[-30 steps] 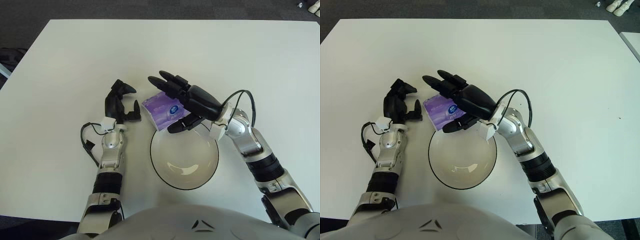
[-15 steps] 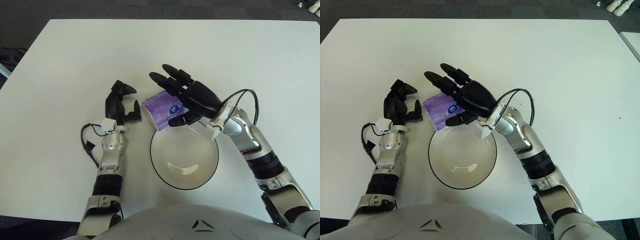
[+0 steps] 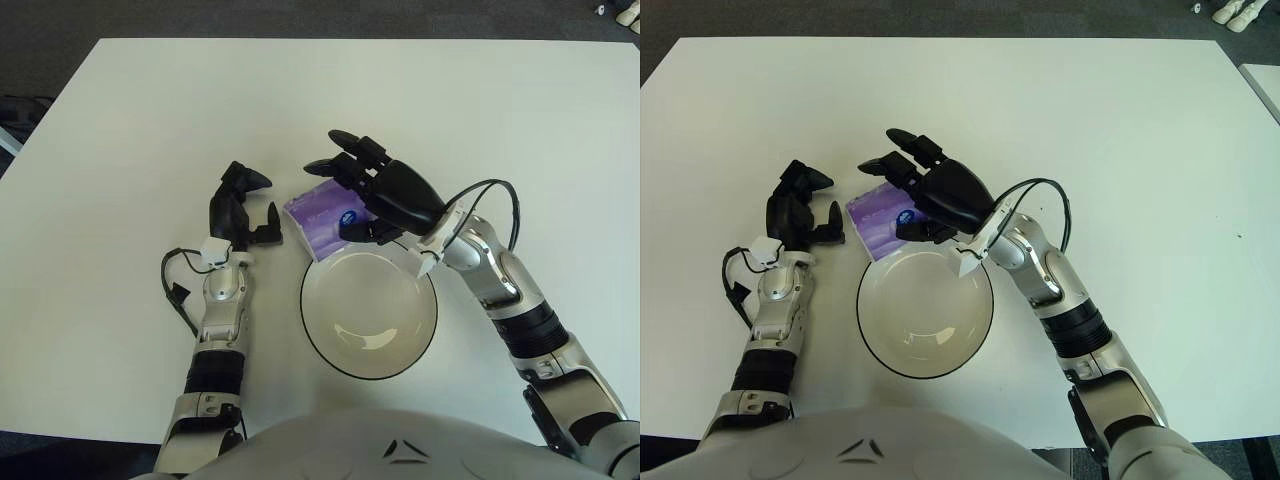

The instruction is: Put the tissue paper into the plate.

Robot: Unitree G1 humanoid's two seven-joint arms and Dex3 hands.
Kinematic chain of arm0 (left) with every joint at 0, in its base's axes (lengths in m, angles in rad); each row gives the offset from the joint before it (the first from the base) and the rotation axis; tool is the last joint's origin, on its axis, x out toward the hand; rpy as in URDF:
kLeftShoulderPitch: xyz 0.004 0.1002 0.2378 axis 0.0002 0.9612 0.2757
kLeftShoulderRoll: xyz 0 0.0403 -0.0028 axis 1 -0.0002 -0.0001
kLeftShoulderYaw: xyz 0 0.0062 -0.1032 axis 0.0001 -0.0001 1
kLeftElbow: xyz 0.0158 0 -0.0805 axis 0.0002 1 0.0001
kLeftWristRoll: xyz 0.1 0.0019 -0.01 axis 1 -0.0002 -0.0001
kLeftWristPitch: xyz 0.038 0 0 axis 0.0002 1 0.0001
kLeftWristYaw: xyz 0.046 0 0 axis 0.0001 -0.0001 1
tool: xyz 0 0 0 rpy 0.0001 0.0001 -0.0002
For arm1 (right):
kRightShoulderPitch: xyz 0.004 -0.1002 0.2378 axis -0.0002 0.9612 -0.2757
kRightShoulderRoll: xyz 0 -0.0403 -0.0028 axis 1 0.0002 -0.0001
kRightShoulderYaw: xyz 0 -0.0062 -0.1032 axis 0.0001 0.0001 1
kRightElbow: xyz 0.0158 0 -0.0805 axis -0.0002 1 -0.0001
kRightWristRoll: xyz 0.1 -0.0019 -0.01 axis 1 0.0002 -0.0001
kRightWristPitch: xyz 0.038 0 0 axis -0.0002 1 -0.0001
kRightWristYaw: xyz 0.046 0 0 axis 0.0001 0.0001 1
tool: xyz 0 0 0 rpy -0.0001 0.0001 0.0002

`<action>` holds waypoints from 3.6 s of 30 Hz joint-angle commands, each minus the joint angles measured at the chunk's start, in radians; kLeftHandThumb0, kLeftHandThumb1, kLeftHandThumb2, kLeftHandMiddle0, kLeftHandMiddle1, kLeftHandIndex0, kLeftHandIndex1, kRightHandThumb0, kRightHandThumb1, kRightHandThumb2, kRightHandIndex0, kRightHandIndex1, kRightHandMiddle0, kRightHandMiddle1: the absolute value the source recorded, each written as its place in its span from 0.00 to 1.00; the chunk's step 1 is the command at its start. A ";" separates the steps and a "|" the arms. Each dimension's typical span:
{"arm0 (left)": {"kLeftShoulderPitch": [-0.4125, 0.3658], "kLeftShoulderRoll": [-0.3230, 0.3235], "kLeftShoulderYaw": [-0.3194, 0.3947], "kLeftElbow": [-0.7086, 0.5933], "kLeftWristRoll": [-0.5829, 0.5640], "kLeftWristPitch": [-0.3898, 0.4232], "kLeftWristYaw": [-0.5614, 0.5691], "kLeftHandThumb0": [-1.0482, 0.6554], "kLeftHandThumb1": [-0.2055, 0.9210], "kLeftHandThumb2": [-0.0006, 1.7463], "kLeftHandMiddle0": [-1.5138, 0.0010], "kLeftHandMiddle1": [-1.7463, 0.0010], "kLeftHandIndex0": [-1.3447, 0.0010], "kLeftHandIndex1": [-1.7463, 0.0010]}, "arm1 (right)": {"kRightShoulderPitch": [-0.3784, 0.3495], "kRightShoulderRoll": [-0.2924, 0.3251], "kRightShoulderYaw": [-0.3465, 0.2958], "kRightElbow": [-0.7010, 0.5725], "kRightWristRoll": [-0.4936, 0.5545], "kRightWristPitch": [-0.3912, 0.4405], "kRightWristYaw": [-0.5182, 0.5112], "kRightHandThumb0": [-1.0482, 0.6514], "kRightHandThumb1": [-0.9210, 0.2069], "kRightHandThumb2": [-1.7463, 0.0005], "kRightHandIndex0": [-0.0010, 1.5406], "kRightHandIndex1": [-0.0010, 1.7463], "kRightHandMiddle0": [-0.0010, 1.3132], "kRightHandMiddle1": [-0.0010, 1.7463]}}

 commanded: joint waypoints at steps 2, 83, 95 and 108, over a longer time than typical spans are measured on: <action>0.071 -0.005 -0.002 0.051 -0.023 0.016 -0.029 0.61 0.12 1.00 0.42 0.00 0.46 0.03 | 0.014 -0.027 0.013 -0.018 -0.007 0.025 0.052 0.30 0.33 0.44 0.00 0.17 0.00 0.50; 0.069 0.015 0.004 0.067 -0.029 -0.030 -0.076 0.61 0.11 1.00 0.41 0.00 0.44 0.05 | 0.086 0.083 -0.045 -0.132 0.289 0.146 0.084 0.61 0.79 0.06 0.55 0.98 0.45 1.00; 0.056 0.012 0.008 0.112 -0.015 -0.038 -0.060 0.61 0.10 1.00 0.42 0.00 0.43 0.06 | 0.073 0.088 -0.058 -0.042 0.375 -0.066 0.046 0.61 0.81 0.04 0.56 0.99 0.45 1.00; 0.032 0.002 0.034 0.160 -0.054 -0.048 -0.076 0.61 0.11 1.00 0.42 0.00 0.44 0.05 | 0.073 0.066 -0.081 -0.026 0.380 -0.222 0.036 0.61 0.80 0.04 0.55 1.00 0.45 1.00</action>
